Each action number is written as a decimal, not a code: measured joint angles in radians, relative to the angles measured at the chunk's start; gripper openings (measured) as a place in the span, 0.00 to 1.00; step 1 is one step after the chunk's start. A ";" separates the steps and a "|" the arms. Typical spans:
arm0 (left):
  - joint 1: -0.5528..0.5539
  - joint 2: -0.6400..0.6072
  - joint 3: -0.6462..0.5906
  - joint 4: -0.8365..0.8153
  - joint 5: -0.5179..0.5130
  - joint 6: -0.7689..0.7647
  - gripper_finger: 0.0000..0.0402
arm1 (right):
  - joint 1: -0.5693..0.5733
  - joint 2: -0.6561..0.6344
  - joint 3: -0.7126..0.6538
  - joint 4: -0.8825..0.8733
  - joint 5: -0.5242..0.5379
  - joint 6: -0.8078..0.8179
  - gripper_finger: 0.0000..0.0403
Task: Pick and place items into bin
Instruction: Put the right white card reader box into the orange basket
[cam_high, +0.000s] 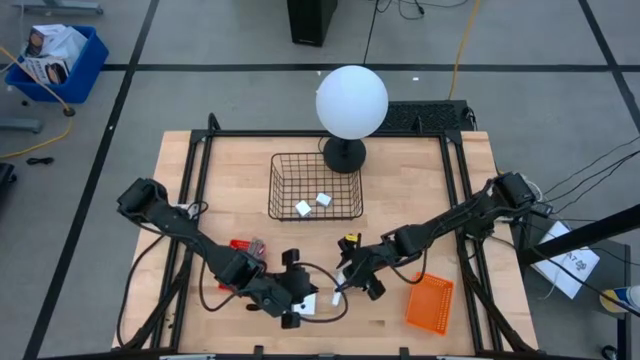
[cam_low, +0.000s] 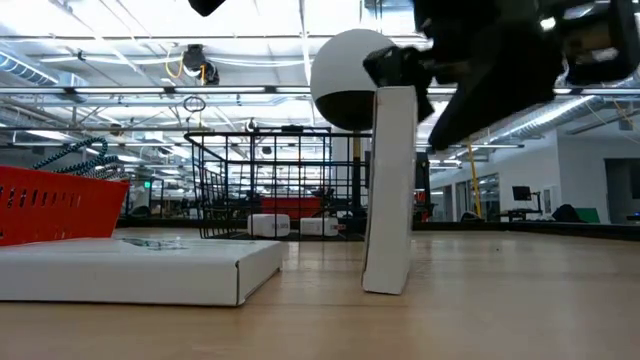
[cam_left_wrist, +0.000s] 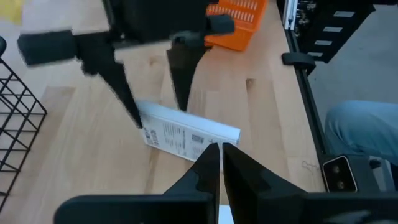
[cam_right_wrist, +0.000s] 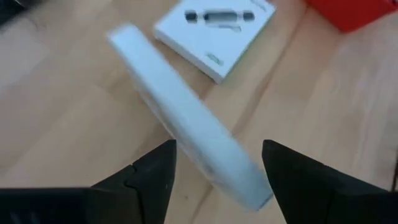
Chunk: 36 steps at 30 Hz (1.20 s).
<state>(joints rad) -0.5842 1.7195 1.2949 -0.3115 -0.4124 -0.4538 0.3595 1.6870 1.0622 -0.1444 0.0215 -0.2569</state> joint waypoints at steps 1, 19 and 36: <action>0.000 0.000 0.000 0.000 0.000 0.000 0.06 | 0.000 0.009 0.000 -0.002 0.001 0.000 0.57; 0.002 0.000 0.000 0.011 -0.011 -0.001 0.06 | 0.080 -0.004 0.119 -0.120 0.081 0.443 0.09; -0.003 0.001 0.000 0.028 -0.016 0.026 0.06 | 0.354 -0.264 0.275 -0.739 -0.024 1.352 0.09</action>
<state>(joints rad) -0.5877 1.7203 1.2949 -0.2835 -0.4282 -0.4277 0.7135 1.4229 1.3367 -0.8832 -0.0024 1.0955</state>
